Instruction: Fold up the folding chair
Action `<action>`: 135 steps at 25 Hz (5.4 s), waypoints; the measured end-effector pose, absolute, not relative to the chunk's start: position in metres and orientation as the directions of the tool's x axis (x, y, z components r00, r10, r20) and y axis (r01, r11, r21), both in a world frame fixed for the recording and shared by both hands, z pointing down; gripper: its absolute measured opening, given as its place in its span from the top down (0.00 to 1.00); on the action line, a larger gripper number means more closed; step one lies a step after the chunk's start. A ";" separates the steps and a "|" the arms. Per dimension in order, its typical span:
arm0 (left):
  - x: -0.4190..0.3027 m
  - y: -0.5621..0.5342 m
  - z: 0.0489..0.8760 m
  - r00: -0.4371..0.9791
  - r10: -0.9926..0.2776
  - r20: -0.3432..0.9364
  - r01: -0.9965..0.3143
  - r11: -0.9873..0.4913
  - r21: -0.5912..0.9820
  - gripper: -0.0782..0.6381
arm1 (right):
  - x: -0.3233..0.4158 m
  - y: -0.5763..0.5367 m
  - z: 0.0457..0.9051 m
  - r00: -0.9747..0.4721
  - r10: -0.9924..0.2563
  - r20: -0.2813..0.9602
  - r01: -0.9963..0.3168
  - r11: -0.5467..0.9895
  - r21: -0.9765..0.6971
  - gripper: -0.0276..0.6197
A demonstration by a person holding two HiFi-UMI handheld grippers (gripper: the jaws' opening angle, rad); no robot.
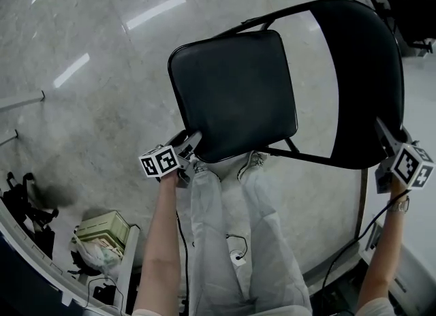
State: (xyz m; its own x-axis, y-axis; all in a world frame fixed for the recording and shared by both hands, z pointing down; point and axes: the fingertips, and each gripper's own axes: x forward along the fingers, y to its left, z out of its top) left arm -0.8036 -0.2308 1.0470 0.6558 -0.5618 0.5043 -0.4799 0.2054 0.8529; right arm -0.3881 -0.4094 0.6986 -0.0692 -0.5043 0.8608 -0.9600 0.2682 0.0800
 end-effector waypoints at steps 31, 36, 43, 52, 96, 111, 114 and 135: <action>-0.673 -0.267 0.961 0.716 -0.436 0.545 -0.563 0.101 0.820 0.42 | -0.222 -0.488 0.723 -0.304 -0.476 0.825 -0.940 0.288 -0.181 0.60; -0.640 -0.278 0.944 0.740 -0.438 0.511 -0.529 0.090 0.844 0.42 | -0.180 -0.505 0.736 -0.342 -0.459 0.820 -0.933 0.268 -0.239 0.60; -0.602 -0.304 0.920 0.742 -0.419 0.523 -0.587 -0.028 0.809 0.42 | -0.134 -0.524 0.754 -0.382 -0.431 0.818 -0.922 0.240 -0.304 0.60; -0.584 -0.318 0.908 0.706 -0.452 0.546 -0.593 0.045 0.804 0.42 | -0.112 -0.535 0.758 -0.379 -0.462 0.802 -0.920 0.284 -0.272 0.58; -0.383 -0.376 0.728 0.900 -0.245 0.360 -0.436 -0.524 0.732 0.42 | -0.141 -0.508 0.563 -0.377 -0.634 0.675 -0.923 0.320 -0.215 0.56; -0.294 -0.414 0.710 0.848 -0.291 0.443 -0.523 -0.596 0.609 0.43 | -0.148 -0.503 0.534 -0.274 -0.685 0.674 -0.950 0.302 -0.080 0.56; -0.283 -0.420 0.707 0.848 -0.290 0.443 -0.523 -0.591 0.614 0.43 | -0.147 -0.502 0.529 -0.283 -0.684 0.673 -0.949 0.301 -0.093 0.56; -0.227 -0.448 0.712 0.811 -0.324 0.487 -0.580 -0.558 0.594 0.43 | -0.180 -0.491 0.510 -0.227 -0.714 0.662 -0.949 0.316 0.016 0.56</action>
